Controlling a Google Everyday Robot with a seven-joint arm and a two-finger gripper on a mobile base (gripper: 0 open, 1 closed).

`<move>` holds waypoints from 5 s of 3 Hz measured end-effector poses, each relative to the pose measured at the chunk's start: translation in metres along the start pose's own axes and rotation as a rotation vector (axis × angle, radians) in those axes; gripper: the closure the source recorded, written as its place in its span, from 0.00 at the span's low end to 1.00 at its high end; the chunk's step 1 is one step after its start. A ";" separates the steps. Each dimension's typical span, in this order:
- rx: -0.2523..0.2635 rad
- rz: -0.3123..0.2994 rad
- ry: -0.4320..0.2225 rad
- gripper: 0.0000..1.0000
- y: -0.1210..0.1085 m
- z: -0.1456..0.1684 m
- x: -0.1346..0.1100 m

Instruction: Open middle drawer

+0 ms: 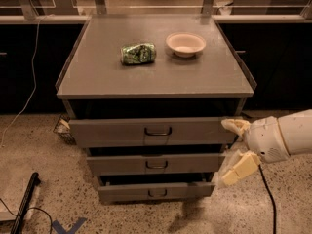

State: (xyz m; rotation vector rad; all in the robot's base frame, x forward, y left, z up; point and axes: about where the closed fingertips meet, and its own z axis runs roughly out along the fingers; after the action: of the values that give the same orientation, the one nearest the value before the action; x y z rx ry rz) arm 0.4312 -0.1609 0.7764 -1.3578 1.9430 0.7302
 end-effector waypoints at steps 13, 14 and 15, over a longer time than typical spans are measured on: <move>0.118 -0.069 0.105 0.00 -0.095 0.256 0.177; 0.164 -0.095 0.110 0.00 -0.105 0.266 0.182; 0.217 -0.126 0.104 0.00 -0.120 0.274 0.184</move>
Offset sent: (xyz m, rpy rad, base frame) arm 0.0157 -0.0010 -0.0183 -0.0216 -0.0119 -0.0325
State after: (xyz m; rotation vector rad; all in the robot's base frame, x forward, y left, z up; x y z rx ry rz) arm 0.5510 -0.1001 0.4519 -1.3914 1.9324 0.3829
